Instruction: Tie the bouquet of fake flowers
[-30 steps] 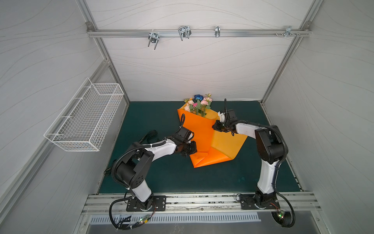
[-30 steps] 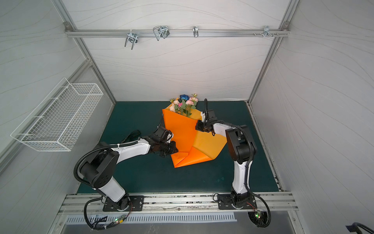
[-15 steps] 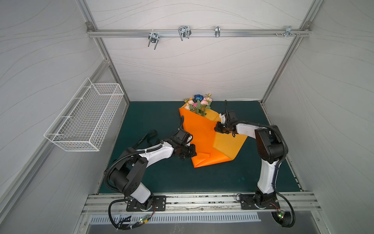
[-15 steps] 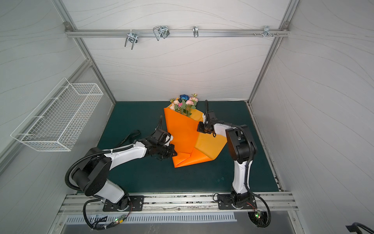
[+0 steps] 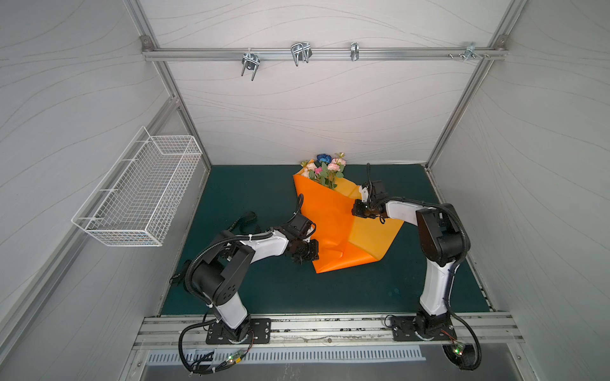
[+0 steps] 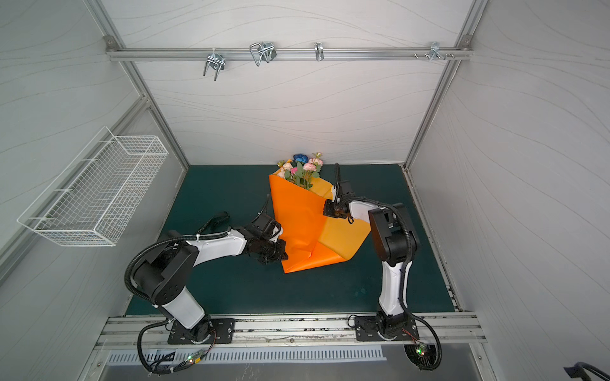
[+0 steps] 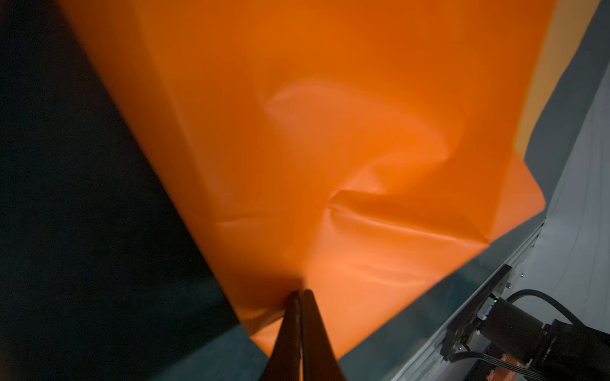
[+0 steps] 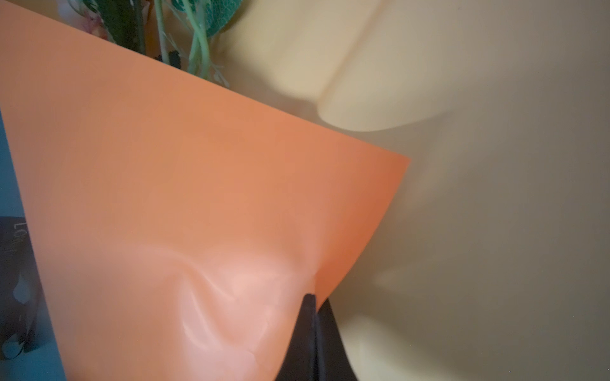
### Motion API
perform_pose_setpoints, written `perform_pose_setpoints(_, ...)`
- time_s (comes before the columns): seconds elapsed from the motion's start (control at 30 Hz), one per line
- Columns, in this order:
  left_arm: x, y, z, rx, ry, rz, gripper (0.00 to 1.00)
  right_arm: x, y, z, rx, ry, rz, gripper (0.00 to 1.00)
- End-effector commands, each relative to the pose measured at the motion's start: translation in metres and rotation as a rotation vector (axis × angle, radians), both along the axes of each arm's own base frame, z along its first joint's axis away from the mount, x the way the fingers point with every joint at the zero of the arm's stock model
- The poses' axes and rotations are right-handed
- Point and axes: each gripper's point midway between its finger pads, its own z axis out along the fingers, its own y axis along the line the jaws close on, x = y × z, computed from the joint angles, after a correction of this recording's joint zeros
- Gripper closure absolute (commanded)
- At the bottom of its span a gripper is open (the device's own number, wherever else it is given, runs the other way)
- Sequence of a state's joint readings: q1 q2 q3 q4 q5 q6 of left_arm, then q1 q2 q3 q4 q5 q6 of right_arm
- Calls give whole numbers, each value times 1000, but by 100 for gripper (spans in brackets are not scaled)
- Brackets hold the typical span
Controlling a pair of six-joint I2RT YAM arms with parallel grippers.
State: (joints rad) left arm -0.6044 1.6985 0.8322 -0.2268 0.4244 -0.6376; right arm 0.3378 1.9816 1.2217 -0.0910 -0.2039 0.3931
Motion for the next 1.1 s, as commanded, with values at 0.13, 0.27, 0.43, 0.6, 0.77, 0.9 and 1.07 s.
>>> perform_pose_setpoints(0.13,0,3,-11,42,-7,-26,94,-5,-11,26,-34,-8,-3,77)
perform_pose_setpoints(0.27,0,2,-12,41,-3,-29,94,-17,-23,47,-75,-16,-55,67)
perform_pose_setpoints(0.43,0,2,-12,35,-5,-29,94,-60,-13,76,-118,-60,-57,67)
perform_pose_setpoints(0.6,0,1,-11,30,-2,-30,94,-122,36,84,-70,-75,75,67)
perform_pose_setpoints(0.77,0,0,-10,29,-4,-30,94,-170,87,60,19,10,198,81)
perform_pose_setpoints(0.9,2,-2,-8,19,-5,-28,94,-189,106,33,-9,80,252,90)
perform_pose_setpoints(1.07,3,-3,-5,11,-8,-24,94,-209,122,14,-24,125,306,91)
